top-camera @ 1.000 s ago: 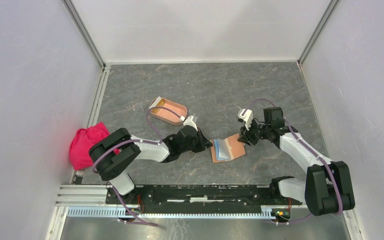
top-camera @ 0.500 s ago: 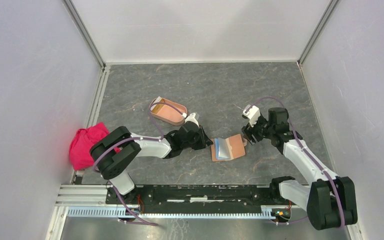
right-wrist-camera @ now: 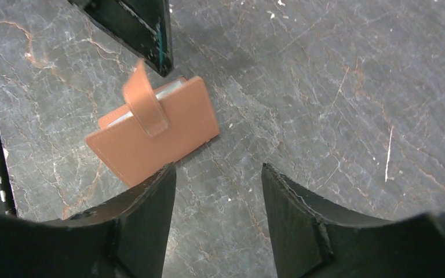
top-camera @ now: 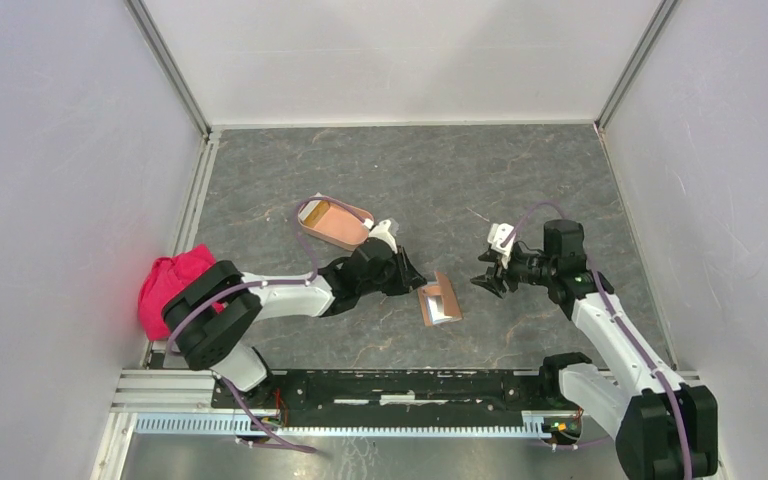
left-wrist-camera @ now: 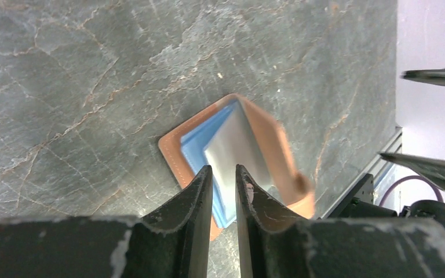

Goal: Put the credit cards into the card holder
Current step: Open the card holder at the center of the board.

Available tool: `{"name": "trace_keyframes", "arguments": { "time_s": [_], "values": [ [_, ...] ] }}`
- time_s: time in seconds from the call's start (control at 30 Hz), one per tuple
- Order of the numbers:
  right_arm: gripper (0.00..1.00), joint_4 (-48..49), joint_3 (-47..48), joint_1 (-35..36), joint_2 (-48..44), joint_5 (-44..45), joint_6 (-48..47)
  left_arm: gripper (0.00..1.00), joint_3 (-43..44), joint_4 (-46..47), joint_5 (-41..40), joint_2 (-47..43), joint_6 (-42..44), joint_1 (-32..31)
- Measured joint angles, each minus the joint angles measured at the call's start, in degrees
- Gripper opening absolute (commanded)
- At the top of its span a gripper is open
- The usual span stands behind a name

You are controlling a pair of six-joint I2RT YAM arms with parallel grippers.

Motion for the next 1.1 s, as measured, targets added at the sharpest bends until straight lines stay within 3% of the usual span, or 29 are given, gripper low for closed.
{"name": "trace_keyframes", "arguments": {
  "time_s": [0.17,0.7,0.87,1.1],
  "values": [
    [0.57,-0.22,0.0,0.0,3.91,1.29,0.46,0.36,-0.2,-0.17,0.13,-3.06,1.25,0.0],
    [0.58,-5.05,0.04,0.13,6.12,-7.32,-2.93,0.41,0.15,2.75,7.54,-0.48,1.66,0.0],
    [0.58,-5.73,0.07,0.44,6.58,-7.41,-3.3,0.51,1.16,1.18,6.73,-0.31,1.9,0.0],
    [0.59,-5.84,0.07,0.76,7.04,-7.23,-3.43,0.55,1.11,-4.07,2.86,-3.8,3.58,0.0]
  ]
}}
